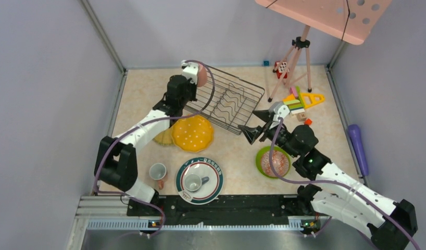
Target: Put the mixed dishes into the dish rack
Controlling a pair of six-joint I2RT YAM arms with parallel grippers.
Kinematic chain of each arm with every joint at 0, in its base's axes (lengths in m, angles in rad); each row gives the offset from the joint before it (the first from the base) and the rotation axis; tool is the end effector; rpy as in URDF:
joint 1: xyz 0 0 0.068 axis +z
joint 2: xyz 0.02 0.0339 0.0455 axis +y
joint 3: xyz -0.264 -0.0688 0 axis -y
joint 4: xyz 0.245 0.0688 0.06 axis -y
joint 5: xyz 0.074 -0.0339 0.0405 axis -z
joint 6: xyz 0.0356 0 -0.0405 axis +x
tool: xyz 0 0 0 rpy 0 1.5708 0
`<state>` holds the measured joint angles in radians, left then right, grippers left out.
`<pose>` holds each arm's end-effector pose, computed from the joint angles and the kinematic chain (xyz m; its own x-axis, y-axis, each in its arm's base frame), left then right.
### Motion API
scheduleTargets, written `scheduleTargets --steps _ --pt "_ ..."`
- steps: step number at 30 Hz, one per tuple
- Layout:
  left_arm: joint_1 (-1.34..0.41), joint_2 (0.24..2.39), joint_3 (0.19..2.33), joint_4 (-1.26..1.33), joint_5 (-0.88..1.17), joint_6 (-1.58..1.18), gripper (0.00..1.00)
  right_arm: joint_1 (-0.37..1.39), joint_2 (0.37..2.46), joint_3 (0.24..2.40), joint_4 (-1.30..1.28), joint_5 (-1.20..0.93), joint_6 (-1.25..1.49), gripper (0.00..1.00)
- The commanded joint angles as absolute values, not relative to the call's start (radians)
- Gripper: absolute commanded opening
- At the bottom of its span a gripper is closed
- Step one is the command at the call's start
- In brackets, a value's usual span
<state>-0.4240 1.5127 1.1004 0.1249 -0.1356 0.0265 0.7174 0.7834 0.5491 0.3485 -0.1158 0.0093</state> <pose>0.3283 -0.1429 0.3029 -0.2506 0.1419 -0.9576 0.2962 0.9530 0.0637 0.1434 0.1305 0.3137 0.0790 0.0812 -0.9936 -0.7403 0.6723 -0.0039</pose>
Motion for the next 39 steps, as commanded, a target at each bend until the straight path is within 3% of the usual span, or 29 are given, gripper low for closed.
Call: scheduleTargets --steps 1,18,39 --pt "-0.398 1.584 1.234 0.283 -0.112 0.108 0.00 0.721 0.767 0.535 0.319 -0.094 0.048 0.77" --pt "-0.253 1.945 1.461 0.311 0.064 0.024 0.00 0.720 0.803 0.508 0.319 -0.017 0.063 0.77" --pt "-0.253 2.220 1.688 0.234 0.014 -0.030 0.00 0.716 0.837 0.534 0.316 -0.005 0.057 0.77"
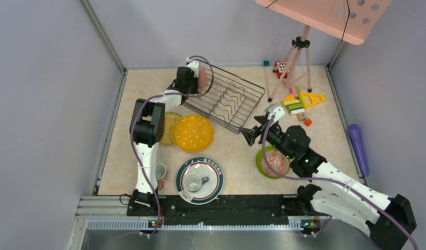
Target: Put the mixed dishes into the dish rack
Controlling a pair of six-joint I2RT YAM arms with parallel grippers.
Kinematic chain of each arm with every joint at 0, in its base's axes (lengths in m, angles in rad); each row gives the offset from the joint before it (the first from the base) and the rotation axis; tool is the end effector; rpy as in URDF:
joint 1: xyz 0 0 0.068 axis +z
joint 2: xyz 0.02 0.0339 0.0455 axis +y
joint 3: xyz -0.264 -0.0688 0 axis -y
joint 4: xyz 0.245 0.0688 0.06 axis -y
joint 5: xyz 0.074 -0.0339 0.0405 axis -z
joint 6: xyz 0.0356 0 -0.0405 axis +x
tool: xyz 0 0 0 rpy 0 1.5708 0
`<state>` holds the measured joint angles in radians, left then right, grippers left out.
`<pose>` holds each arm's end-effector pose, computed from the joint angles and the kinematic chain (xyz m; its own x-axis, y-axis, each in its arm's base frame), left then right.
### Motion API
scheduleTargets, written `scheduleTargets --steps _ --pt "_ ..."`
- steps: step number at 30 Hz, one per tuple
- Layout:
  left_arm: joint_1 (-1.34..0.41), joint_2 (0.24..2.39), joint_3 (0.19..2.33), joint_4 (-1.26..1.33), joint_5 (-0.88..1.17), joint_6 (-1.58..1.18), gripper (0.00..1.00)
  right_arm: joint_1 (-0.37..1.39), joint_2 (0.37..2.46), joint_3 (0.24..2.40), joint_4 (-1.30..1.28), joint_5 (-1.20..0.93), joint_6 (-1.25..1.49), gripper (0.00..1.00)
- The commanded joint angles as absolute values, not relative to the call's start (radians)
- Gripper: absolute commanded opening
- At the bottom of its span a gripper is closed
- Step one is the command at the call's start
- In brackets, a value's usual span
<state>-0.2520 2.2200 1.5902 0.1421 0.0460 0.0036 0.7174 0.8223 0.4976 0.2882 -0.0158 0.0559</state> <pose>0.4932 -0.1287 0.1766 -0.4528 0.1203 -0.8835 0.2900 0.9568 -0.0184 0.1512 0.1327 0.2816 -0.0648 0.0176 -0.9977 -0.6667 0.7432 0.0564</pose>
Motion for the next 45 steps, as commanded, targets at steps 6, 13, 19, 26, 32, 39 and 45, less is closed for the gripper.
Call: scheduleTargets --steps 6,13,19,26,32,39,45 --pt "-0.255 2.232 1.686 0.236 -0.042 -0.027 0.18 0.716 0.864 0.544 0.319 -0.005 0.064 0.77" --pt "-0.263 2.194 1.638 0.263 -0.033 -0.023 0.44 0.716 0.884 0.562 0.293 0.013 0.079 0.79" --pt "-0.270 2.124 1.589 0.257 -0.046 -0.024 0.60 0.716 0.883 0.571 0.260 0.022 0.094 0.79" --pt "-0.279 2.024 1.507 0.278 -0.045 -0.033 0.72 0.716 0.872 0.578 0.220 0.052 0.130 0.80" --pt "-0.309 1.913 1.456 0.242 -0.054 -0.032 0.79 0.717 0.920 0.639 0.120 0.095 0.204 0.81" --pt "-0.351 1.665 1.324 0.119 -0.114 -0.186 0.80 0.715 1.058 0.846 -0.253 0.299 0.439 0.85" --pt "-0.389 1.471 1.195 0.012 -0.037 -0.412 0.92 0.715 1.112 0.932 -0.547 0.408 0.544 0.93"
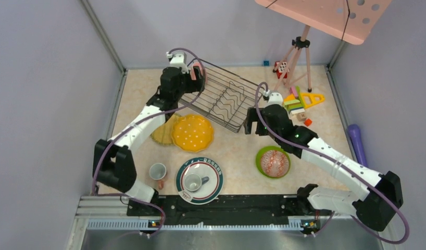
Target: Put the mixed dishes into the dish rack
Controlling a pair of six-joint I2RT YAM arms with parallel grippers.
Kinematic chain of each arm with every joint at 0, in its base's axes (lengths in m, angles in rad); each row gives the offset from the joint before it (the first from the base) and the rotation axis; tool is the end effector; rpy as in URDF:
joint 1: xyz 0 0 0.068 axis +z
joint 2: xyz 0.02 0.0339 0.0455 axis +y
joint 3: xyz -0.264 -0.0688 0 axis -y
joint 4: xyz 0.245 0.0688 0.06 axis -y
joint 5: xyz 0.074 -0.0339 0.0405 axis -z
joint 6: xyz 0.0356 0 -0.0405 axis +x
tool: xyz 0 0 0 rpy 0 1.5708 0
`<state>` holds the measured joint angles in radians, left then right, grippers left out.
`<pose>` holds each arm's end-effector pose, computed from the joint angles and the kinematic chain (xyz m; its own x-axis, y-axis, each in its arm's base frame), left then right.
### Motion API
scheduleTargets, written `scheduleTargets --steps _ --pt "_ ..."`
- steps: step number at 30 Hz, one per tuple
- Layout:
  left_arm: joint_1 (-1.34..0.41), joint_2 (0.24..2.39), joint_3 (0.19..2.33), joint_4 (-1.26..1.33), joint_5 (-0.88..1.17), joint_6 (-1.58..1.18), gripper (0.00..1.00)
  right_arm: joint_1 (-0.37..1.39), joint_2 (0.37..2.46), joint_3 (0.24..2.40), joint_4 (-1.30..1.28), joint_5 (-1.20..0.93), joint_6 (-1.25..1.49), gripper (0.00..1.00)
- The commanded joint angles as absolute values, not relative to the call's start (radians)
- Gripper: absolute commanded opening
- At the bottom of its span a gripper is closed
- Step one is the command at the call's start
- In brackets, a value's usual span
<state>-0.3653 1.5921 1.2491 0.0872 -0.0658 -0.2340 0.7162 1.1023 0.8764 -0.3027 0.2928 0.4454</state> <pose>0.3581 -0.1345 0.3238 -0.2988 -0.1334 -0.9450 0.2341 0.9497 -0.2081 0.1926 0.1540 0.2981 -0.5331 0.0828 -0.8420 -0.2337 0.9421 0.2407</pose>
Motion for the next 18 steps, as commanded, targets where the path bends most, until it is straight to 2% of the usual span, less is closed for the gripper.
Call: scheduleTargets --steps 1,4,8,13,14,16,18 --pt "-0.399 1.444 1.178 0.006 -0.046 -0.461 0.92 0.715 1.108 0.924 -0.569 0.411 0.549 0.93" --pt "-0.403 1.363 1.146 -0.097 -0.007 -0.570 0.94 0.713 1.068 0.883 -0.595 0.394 0.569 0.93" --pt "-0.402 1.250 1.048 -0.155 -0.005 -0.577 0.98 0.711 0.988 0.824 -0.595 0.331 0.595 0.92" --pt "-0.399 1.125 0.915 -0.267 -0.158 -0.599 0.98 0.712 0.915 0.771 -0.580 0.305 0.625 0.91" --pt "-0.396 1.106 0.893 -0.300 -0.205 -0.630 0.93 0.712 0.912 0.770 -0.587 0.321 0.629 0.91" --pt "-0.377 1.059 0.840 -0.354 -0.267 -0.696 0.70 0.712 0.913 0.773 -0.595 0.341 0.627 0.91" --pt "-0.351 1.008 0.769 -0.358 -0.297 -0.734 0.67 0.712 0.918 0.777 -0.586 0.343 0.621 0.91"
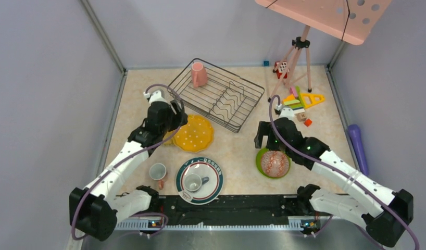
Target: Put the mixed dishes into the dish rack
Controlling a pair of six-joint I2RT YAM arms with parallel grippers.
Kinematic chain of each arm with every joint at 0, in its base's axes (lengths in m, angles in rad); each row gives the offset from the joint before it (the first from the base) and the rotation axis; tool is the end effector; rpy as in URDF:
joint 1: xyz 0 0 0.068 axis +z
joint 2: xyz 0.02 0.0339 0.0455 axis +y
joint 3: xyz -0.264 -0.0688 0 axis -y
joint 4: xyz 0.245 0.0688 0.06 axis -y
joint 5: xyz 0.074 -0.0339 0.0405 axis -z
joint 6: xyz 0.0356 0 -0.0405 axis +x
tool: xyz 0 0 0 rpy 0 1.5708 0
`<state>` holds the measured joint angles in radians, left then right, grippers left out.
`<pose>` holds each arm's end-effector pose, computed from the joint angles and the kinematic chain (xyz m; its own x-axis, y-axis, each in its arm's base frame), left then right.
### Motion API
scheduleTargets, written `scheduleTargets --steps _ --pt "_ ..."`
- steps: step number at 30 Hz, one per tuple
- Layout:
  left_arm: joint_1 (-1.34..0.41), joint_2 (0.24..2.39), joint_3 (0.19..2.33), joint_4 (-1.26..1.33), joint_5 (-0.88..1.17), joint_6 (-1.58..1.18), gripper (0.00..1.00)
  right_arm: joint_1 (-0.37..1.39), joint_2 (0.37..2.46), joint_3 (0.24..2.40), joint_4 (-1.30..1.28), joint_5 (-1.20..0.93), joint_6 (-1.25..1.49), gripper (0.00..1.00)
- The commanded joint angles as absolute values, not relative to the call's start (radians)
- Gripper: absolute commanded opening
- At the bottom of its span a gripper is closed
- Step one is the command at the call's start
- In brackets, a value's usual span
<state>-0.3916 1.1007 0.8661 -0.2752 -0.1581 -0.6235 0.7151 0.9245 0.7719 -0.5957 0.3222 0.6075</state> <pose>0.2313 -0.0894 0.2970 -0.5121 -0.4124 -0.7535 -0.0605 0.8924 -0.4473 0.1518 0.1169 0.2730 -0.6768 0.1294 -0.7247 -0.0736 0.9676 0.2414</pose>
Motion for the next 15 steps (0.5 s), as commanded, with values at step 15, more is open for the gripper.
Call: scheduleTargets --steps 15 --pt "-0.233 1.162 0.642 -0.205 -0.275 -0.735 0.68 0.712 0.968 0.824 -0.503 0.262 0.565 0.91"
